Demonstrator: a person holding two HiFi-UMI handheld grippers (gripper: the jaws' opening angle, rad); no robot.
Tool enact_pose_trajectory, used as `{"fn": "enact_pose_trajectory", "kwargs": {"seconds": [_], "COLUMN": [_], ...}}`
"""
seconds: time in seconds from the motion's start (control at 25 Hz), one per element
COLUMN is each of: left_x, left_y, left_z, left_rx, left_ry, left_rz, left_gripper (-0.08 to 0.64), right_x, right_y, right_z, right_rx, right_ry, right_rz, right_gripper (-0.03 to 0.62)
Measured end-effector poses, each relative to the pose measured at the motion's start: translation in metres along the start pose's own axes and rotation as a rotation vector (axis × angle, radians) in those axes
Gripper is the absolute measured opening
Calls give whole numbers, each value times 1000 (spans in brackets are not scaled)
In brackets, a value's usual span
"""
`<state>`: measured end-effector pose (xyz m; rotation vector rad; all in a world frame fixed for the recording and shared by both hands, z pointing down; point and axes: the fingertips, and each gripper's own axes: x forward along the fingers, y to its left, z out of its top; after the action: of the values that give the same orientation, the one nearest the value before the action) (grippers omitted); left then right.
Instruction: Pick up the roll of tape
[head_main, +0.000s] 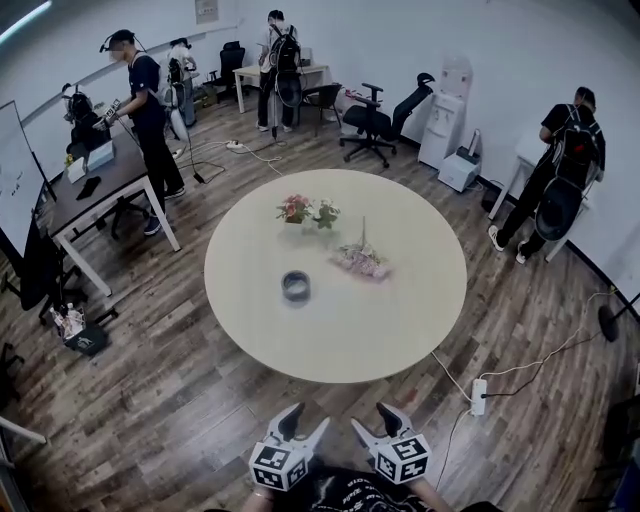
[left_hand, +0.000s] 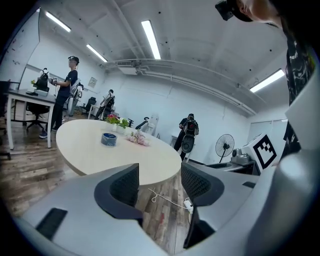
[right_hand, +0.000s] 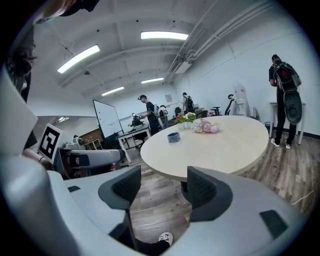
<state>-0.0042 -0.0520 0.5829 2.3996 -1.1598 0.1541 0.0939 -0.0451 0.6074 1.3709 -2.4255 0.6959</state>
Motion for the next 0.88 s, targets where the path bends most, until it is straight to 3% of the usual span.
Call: {"fn": "enact_pose_trajectory", "kwargs": {"seconds": [0.36,0.6,0.88], "left_x": [25,31,40], "left_y": [58,83,107], "left_z": [36,48,64], "left_rx": [63,91,35], "left_ry": [38,31,-3], "left_rz": [-85,-41,7], "left_gripper": [273,273,273], "right_x": [63,85,108], "right_y": [18,20,23], "right_z": [26,40,47], "right_rx": [11,15,-3], "right_ry": [1,2,31], "right_rz": [-29,-34,11], "right_gripper": [275,275,275]}}
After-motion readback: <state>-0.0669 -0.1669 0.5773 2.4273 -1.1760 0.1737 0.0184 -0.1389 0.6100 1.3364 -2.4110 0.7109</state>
